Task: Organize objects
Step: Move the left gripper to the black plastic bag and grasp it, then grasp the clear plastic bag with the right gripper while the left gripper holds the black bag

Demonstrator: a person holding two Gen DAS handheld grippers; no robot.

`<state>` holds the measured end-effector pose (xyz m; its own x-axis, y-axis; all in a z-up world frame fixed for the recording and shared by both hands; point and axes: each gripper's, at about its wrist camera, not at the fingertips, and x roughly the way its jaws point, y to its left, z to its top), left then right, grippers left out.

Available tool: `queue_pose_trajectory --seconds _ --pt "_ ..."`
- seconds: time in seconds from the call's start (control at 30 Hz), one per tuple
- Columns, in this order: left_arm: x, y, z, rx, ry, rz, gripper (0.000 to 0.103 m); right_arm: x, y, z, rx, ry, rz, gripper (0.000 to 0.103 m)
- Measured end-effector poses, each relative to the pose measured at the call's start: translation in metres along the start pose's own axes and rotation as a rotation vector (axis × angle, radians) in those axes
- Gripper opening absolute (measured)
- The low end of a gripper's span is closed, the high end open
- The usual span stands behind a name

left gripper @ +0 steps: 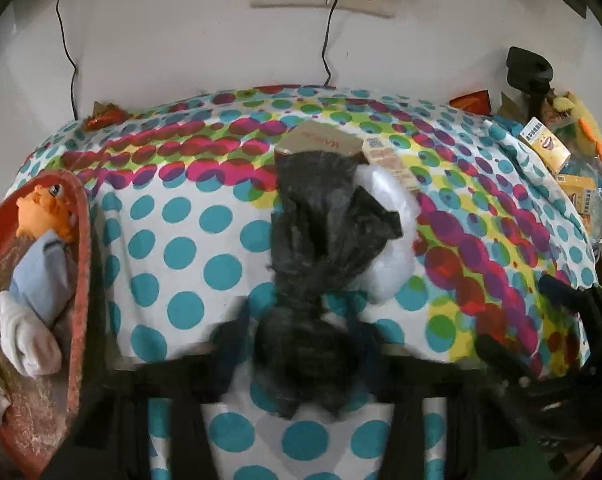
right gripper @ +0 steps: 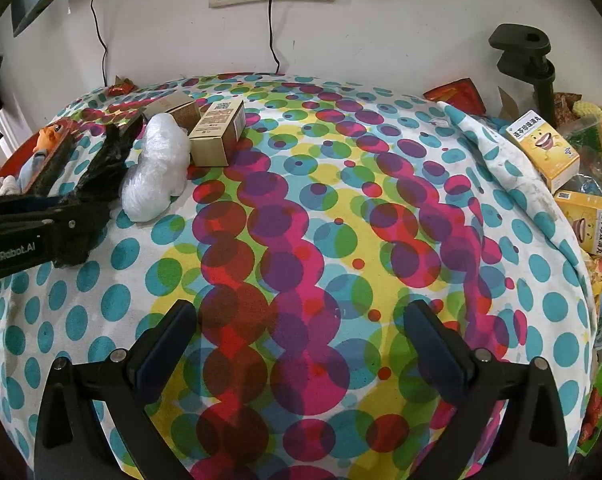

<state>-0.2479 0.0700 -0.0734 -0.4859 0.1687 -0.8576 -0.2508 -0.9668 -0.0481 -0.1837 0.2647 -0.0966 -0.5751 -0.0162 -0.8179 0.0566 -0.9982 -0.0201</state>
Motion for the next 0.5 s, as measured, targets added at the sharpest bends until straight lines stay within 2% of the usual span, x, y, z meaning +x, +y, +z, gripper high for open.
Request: queue_pose_trajectory --seconds 0.1,0.2,0.3,0.5 --pt "-0.004 0.006 -0.007 0.011 -0.025 0.01 0.028 0.0 0.001 0.0 0.001 0.0 0.0 0.103" --pt "-0.013 0.009 -0.018 0.053 -0.061 0.065 0.028 0.0 0.0 0.0 -0.001 0.0 -0.001 0.103" --pt "-0.024 0.017 -0.034 0.06 -0.087 0.071 0.028 0.001 0.0 0.0 0.0 0.0 0.001 0.103" --pt "-0.039 0.022 -0.066 0.068 -0.132 0.141 0.028 0.001 0.0 0.0 -0.001 -0.001 0.0 0.103"
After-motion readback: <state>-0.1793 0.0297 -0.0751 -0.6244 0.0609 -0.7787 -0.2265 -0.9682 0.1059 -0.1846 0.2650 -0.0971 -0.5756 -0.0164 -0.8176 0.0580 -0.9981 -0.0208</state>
